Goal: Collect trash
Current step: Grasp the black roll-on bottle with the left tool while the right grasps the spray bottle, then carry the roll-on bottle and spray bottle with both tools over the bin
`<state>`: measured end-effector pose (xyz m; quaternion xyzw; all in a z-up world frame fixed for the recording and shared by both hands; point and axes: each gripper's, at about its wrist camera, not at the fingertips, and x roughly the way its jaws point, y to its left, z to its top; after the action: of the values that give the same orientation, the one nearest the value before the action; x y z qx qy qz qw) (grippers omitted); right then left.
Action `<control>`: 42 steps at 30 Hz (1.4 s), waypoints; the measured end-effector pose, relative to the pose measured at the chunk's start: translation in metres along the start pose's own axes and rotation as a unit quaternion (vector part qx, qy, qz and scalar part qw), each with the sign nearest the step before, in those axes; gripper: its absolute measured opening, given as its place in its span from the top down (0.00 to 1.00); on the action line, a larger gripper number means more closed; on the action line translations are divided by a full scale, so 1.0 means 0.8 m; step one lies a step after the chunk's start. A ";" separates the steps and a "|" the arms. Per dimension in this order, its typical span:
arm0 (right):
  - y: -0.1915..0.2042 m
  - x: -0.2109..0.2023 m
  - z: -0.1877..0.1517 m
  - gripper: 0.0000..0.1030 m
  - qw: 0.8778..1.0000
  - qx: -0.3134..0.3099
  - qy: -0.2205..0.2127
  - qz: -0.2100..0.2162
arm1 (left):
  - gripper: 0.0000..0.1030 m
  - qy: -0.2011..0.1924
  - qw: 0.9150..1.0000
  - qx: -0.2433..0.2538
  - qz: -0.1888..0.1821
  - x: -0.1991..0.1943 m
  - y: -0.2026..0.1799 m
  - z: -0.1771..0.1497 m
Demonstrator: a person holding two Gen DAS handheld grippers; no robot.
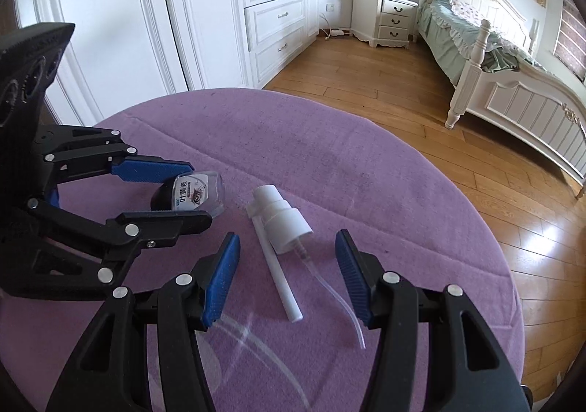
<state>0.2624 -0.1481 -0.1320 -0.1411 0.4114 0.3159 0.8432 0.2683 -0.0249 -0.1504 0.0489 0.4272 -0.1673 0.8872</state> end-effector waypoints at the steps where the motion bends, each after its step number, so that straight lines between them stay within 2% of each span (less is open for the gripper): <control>1: 0.003 0.000 0.002 0.54 1.000 0.000 0.000 0.003 | 0.59 -0.003 1.000 -0.007 -0.003 -0.002 0.003 -0.001; 3: 0.008 -0.001 0.004 0.68 1.000 0.005 0.002 0.005 | 0.59 -0.011 1.000 -0.019 -0.002 -0.008 0.008 -0.006; 7: 0.011 -0.013 0.000 0.76 0.999 0.029 -0.012 0.018 | 0.59 -0.029 0.999 -0.040 0.007 -0.024 0.012 -0.014; 11: 0.004 -0.049 -0.009 0.76 0.993 0.089 -0.063 0.044 | 0.59 -0.057 0.996 -0.058 0.020 -0.052 0.008 -0.020; 17: -0.014 -0.124 -0.038 0.76 0.976 0.157 -0.143 0.055 | 0.59 -0.103 0.993 -0.051 0.036 -0.104 -0.037 -0.013; 21: -0.035 -0.174 -0.069 0.76 0.965 0.188 -0.181 0.030 | 0.59 -0.125 0.991 -0.033 0.030 -0.127 -0.083 -0.002; 27: -0.073 -0.235 -0.127 0.76 0.948 0.231 -0.218 -0.021 | 0.59 -0.142 0.990 0.000 0.004 -0.136 -0.171 0.018; 35: -0.123 -0.277 -0.194 0.76 0.929 0.271 -0.237 -0.079 | 0.59 -0.139 0.989 0.044 -0.040 -0.115 -0.284 0.026; 42: -0.165 -0.291 -0.257 0.76 0.913 0.311 -0.231 -0.129 | 0.59 -0.129 0.986 0.071 -0.079 -0.085 -0.373 0.028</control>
<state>0.1157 -0.4478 -0.0805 0.1534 0.2612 0.0837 0.9493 0.1440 -0.2928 -0.0667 0.0560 0.2983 -0.2721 0.9131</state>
